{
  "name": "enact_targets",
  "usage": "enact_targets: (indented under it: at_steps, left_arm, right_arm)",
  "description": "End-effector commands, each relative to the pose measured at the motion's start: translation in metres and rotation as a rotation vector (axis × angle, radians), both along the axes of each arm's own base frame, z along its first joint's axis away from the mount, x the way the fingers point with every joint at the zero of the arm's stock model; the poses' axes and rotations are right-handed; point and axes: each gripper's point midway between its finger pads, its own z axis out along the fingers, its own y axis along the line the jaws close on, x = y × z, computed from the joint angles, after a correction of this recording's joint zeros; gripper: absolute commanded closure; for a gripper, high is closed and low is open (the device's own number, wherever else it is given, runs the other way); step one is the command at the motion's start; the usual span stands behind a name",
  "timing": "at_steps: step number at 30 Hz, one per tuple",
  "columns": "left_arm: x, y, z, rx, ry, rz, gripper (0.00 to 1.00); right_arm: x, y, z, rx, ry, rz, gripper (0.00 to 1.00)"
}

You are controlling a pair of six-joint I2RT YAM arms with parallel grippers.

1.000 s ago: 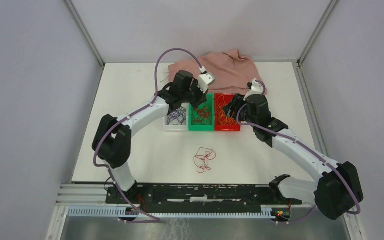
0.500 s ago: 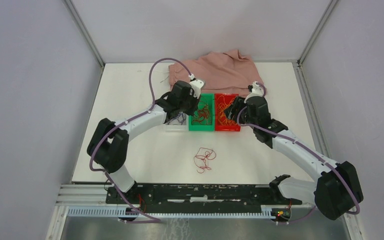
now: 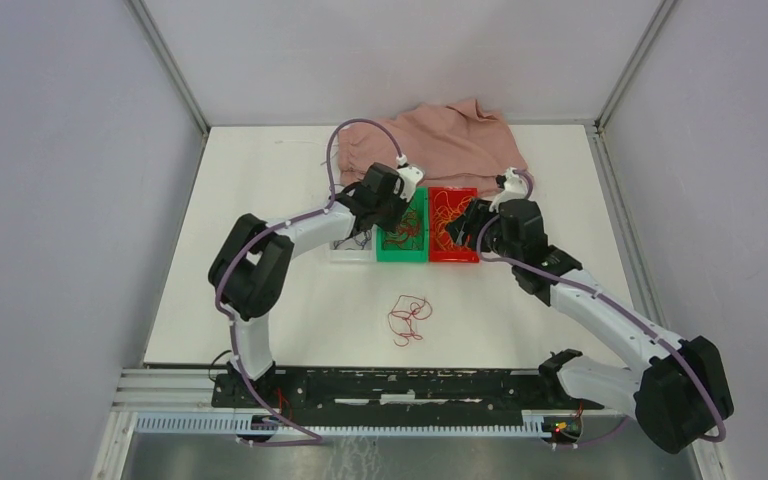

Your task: Untangle the cables

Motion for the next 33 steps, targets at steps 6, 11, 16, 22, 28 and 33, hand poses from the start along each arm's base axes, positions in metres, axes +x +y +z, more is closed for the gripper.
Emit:
enact_targets:
  at_steps: [6, 11, 16, 22, 28, 33]
  left_arm:
    - [0.001, -0.003, 0.052, 0.018, -0.159, -0.145, 0.37]
    - [-0.009, -0.001, 0.102, -0.026, -0.201, -0.172, 0.19]
    - [-0.034, 0.002, 0.136, -0.029, -0.185, -0.274, 0.07]
    - [-0.056, 0.027, 0.168, -0.038, -0.149, -0.294, 0.01]
    - [-0.052, 0.079, 0.216, -0.104, -0.131, -0.215, 0.01]
    - [-0.048, 0.135, 0.259, -0.146, -0.255, -0.130, 0.01]
  right_arm:
    - [-0.030, 0.036, 0.024, -0.029, -0.056, 0.328, 0.34]
    - [-0.064, 0.059, 0.002, -0.155, 0.012, 0.428, 0.28]
    - [-0.108, 0.085, -0.038, -0.283, 0.121, 0.605, 0.21]
    - [-0.132, 0.097, -0.082, -0.429, 0.197, 0.855, 0.19]
    - [-0.127, 0.107, -0.116, -0.544, 0.301, 0.922, 0.26]
    - [-0.132, 0.112, -0.130, -0.582, 0.362, 0.927, 0.49]
